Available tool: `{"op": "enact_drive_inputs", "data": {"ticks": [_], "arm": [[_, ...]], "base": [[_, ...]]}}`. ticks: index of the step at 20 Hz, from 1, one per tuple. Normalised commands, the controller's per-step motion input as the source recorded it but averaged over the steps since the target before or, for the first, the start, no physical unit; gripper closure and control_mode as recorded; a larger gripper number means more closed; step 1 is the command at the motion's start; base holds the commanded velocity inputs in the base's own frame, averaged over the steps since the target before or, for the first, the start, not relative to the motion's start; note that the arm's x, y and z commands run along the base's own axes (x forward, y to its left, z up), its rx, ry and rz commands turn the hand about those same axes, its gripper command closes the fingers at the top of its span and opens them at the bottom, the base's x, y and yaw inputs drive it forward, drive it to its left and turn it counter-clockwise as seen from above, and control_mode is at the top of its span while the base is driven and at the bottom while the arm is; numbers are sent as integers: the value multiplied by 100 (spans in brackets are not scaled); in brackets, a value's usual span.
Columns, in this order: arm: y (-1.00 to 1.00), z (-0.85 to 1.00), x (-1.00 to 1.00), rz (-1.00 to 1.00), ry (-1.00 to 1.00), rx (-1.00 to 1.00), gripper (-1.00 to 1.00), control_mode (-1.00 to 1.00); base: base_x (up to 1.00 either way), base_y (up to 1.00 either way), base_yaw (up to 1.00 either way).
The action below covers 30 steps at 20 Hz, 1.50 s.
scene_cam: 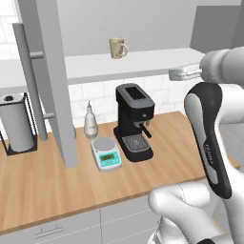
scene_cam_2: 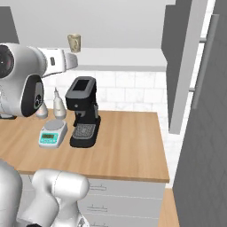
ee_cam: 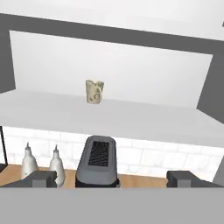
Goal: Gather all objects into one cabinet and sort the glasses and bowls to opposite sides.
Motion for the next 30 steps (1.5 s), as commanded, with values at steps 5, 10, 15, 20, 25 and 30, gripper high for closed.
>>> {"op": "enact_drive_inputs", "data": {"ticks": [5, 10, 15, 20, 25, 30], "arm": [[0, 19, 69, 0, -11, 0, -100, -100], [3, -8, 61, 2, -11, -2, -100, -100], [16, -11, 6, 1, -4, 0, -100, -100], [2, 0, 7, 0, -6, 0, -100, -100], [0, 0, 2, 0, 0, 0, -100, -100], [0, 0, 0, 3, 0, 0, -100, -100]], "base": [[0, 0, 0], [0, 0, 0], [0, 0, 0], [0, 0, 0], [0, 0, 0], [0, 0, 0]]}}
